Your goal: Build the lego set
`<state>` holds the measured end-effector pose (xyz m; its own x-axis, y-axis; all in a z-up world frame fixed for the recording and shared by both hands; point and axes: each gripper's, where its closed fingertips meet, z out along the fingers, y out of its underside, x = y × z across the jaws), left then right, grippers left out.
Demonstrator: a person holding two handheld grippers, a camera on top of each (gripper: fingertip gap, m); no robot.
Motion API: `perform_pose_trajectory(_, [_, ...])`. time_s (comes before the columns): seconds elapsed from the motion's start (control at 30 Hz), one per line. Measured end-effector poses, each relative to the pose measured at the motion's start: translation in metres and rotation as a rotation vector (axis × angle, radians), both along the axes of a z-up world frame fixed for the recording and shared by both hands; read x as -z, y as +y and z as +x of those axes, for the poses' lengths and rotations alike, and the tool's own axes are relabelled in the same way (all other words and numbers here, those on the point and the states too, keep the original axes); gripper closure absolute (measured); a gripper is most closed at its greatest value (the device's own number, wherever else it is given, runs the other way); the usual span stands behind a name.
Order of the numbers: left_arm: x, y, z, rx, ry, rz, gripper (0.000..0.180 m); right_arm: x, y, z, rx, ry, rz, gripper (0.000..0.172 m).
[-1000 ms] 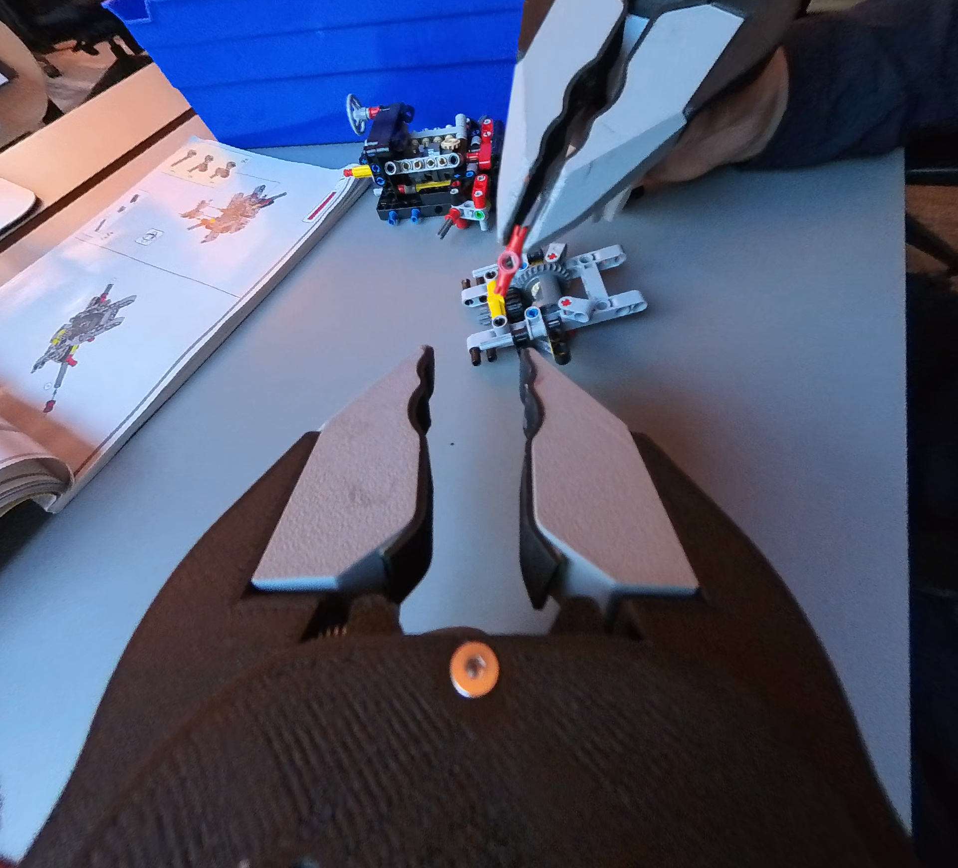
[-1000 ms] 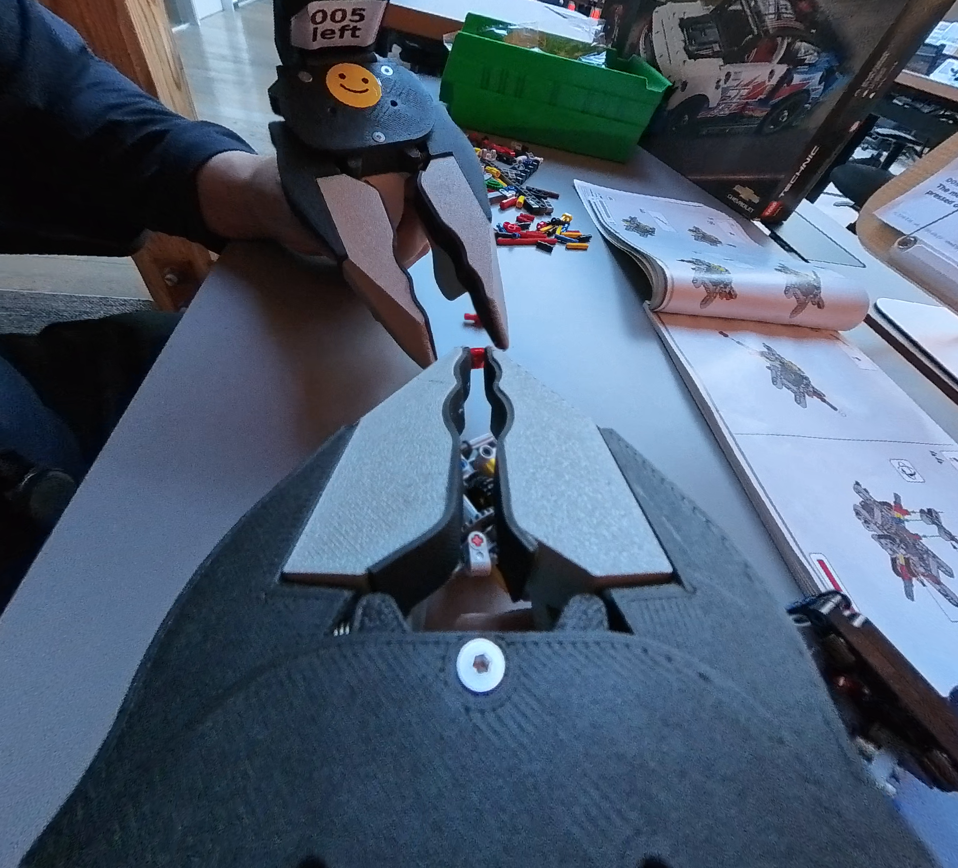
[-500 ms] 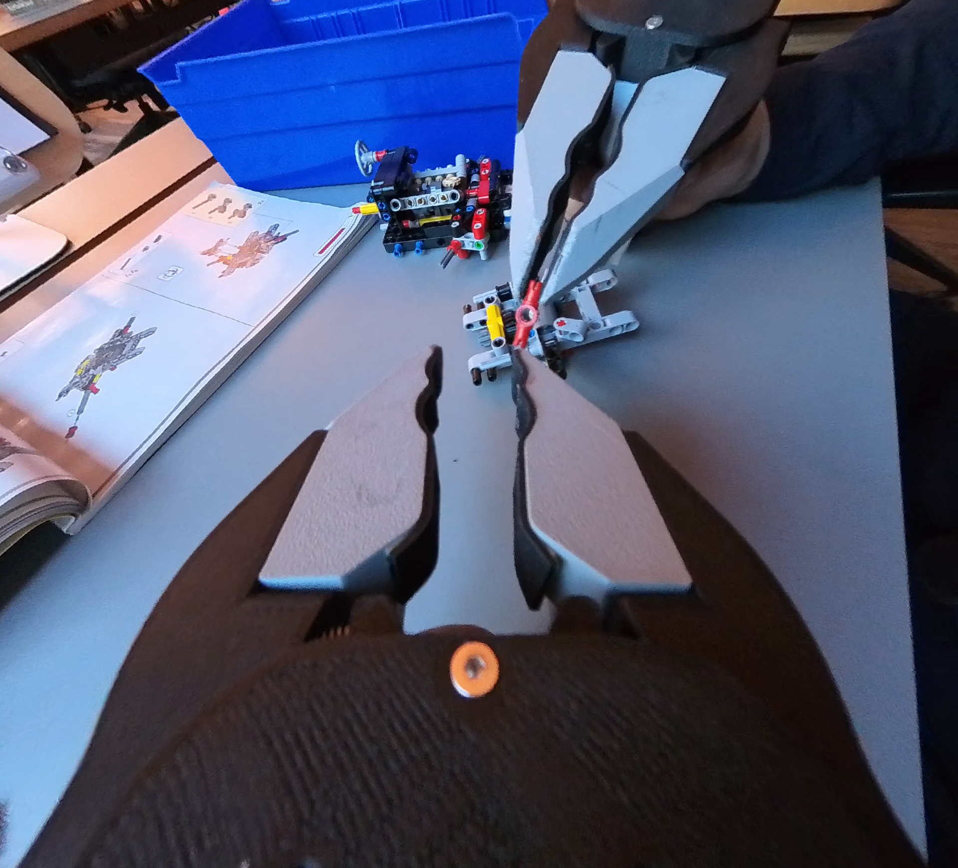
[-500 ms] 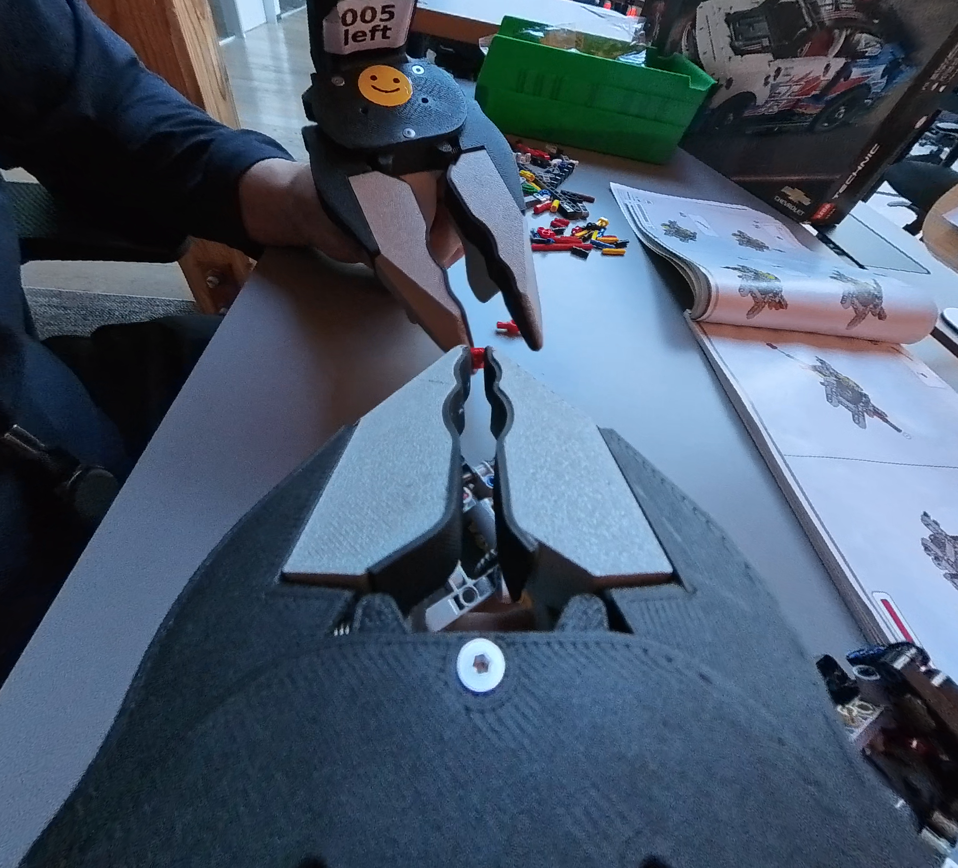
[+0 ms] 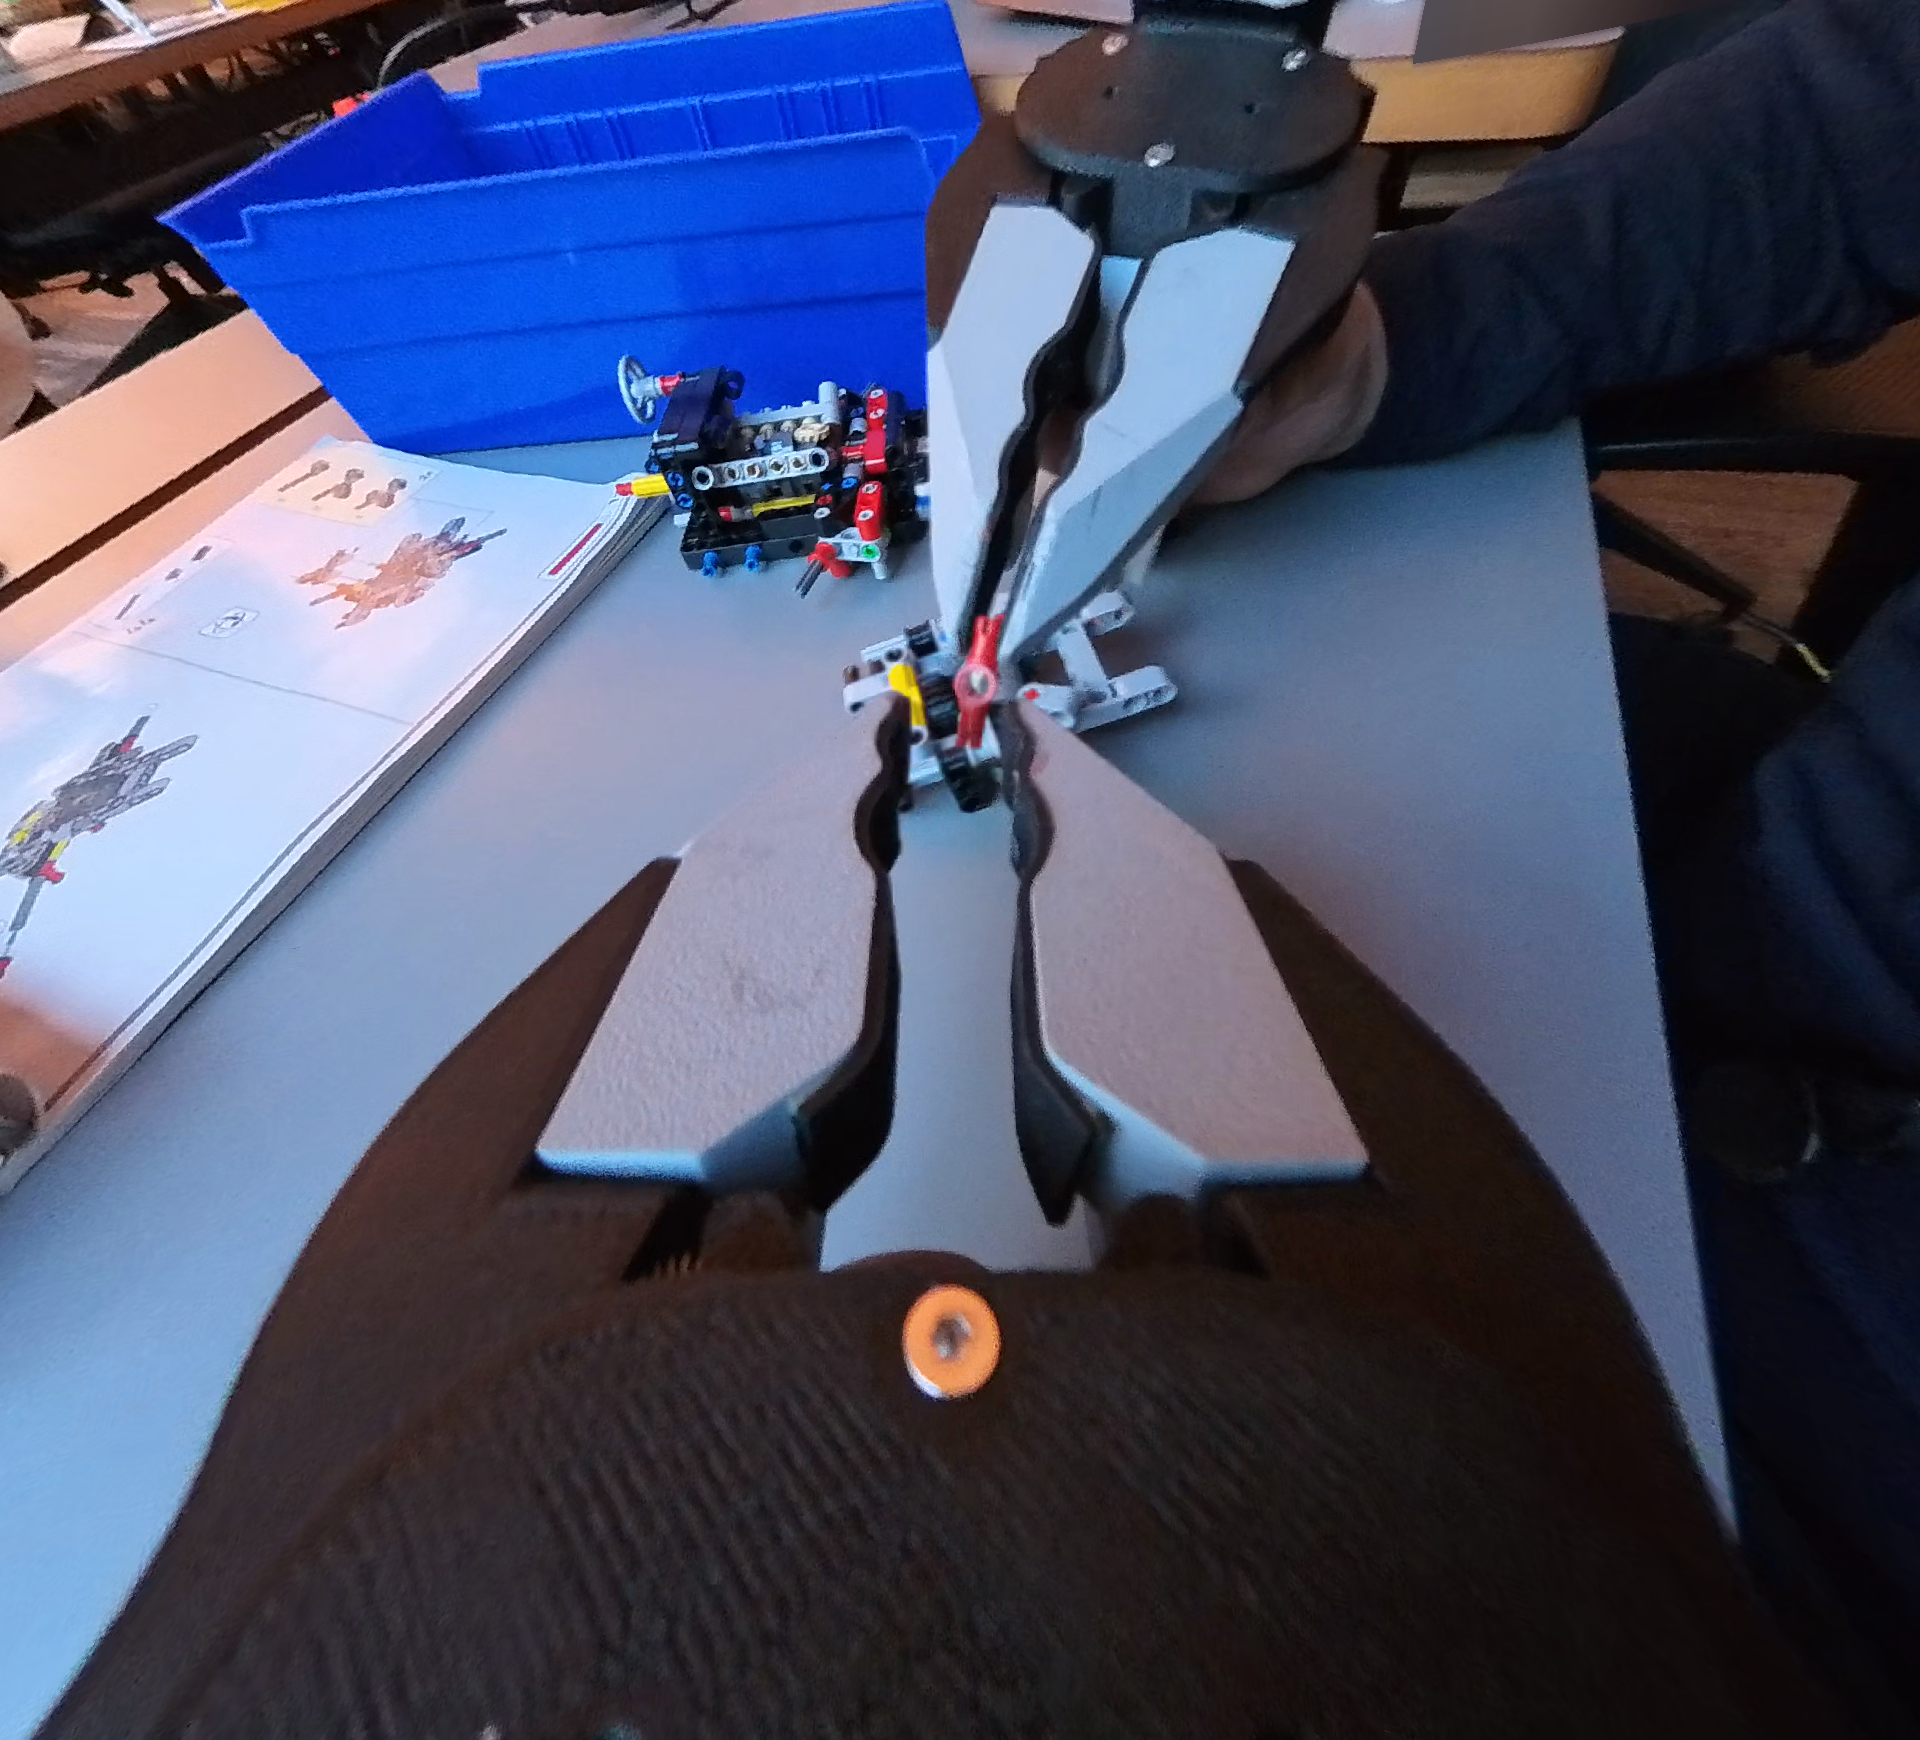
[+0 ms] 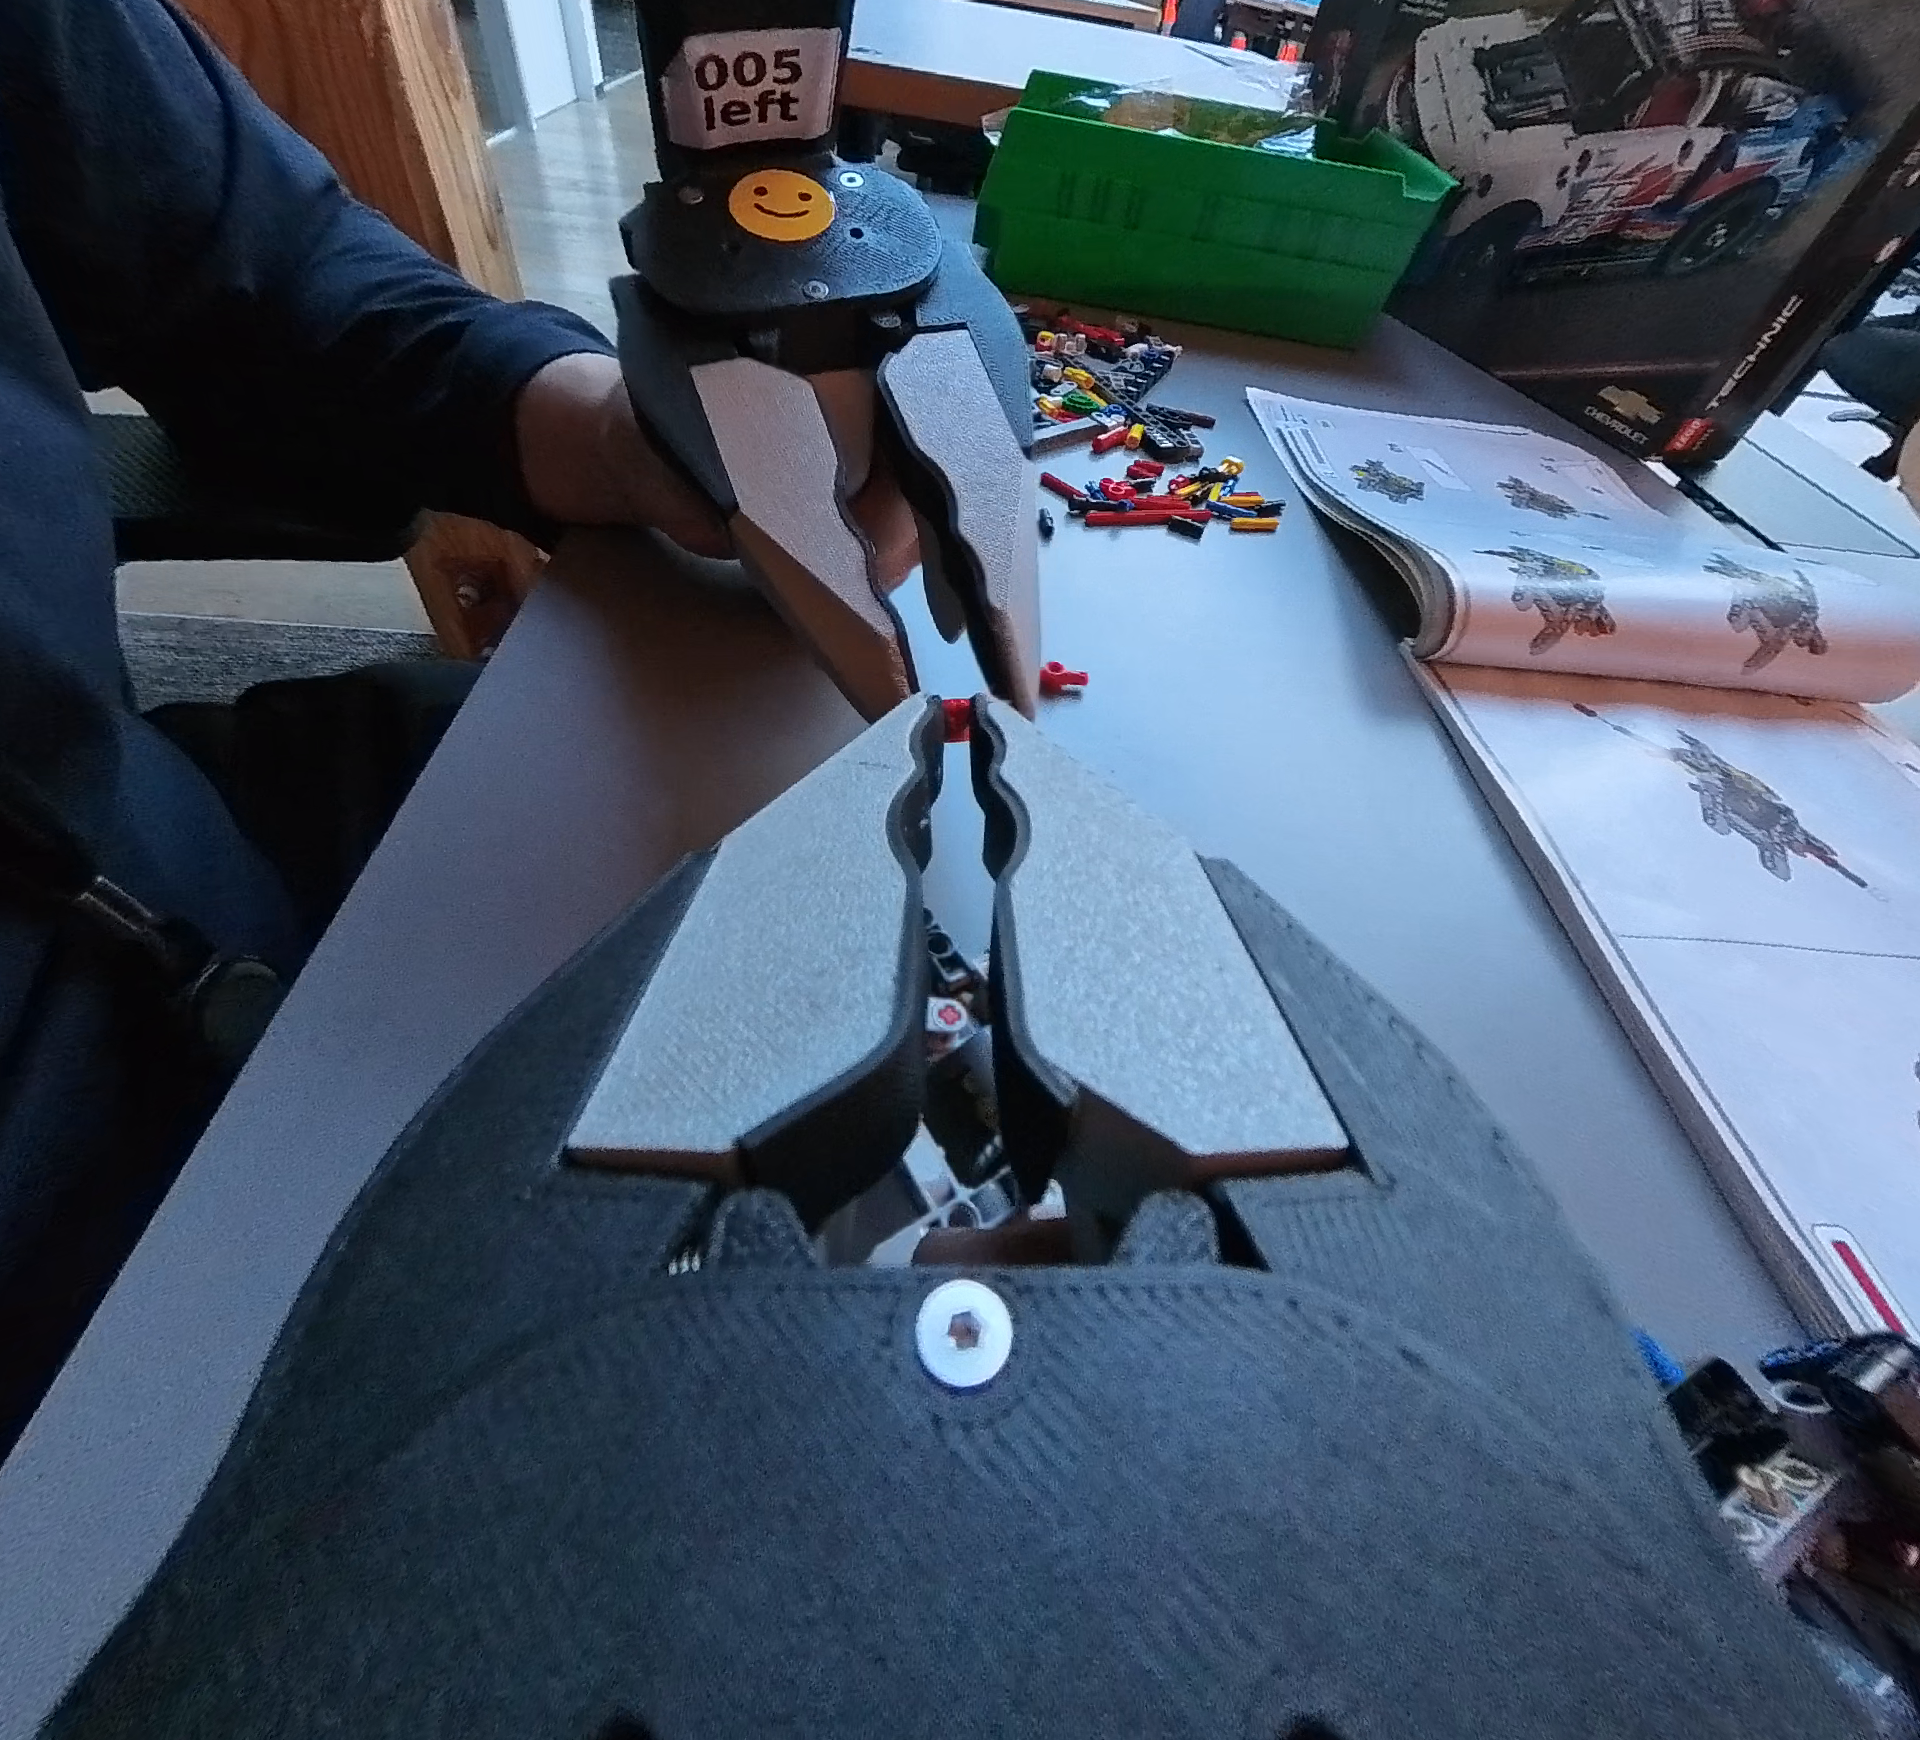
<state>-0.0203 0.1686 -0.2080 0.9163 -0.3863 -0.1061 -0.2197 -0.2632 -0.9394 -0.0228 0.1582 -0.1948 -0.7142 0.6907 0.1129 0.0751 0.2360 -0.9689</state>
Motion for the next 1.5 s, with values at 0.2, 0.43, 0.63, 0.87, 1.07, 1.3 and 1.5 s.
perform_pose_trajectory(0.2, [-0.005,-0.001,0.007,0.039,-0.054,0.011,0.175,0.001,-0.004,0.001,-0.013,-0.002,0.002,0.17])
perform_pose_trajectory(0.43, [-0.003,-0.001,0.01,0.049,-0.048,0.0,0.169,0.001,-0.003,0.0,-0.017,-0.009,-0.01,0.17])
perform_pose_trajectory(0.63, [-0.004,0.0,0.009,0.045,-0.051,0.011,0.175,-0.001,-0.004,0.002,-0.036,-0.017,-0.033,0.17])
perform_pose_trajectory(0.87, [0.0,-0.001,0.01,0.044,-0.01,-0.001,0.176,0.002,-0.004,0.003,-0.037,-0.015,-0.003,0.17])
perform_pose_trajectory(1.07, [0.015,0.001,0.005,0.017,0.068,-0.079,0.176,0.032,0.011,0.007,-0.006,-0.063,0.234,0.143])
perform_pose_trajectory(1.3, [0.041,-0.002,0.006,0.019,0.252,-0.177,0.175,0.047,0.01,0.015,-0.06,-0.188,0.452,0.153])
perform_pose_trajectory(1.5, [0.046,-0.008,0.001,0.034,0.236,-0.22,0.175,0.061,0.014,0.013,-0.182,-0.385,0.625,0.161])
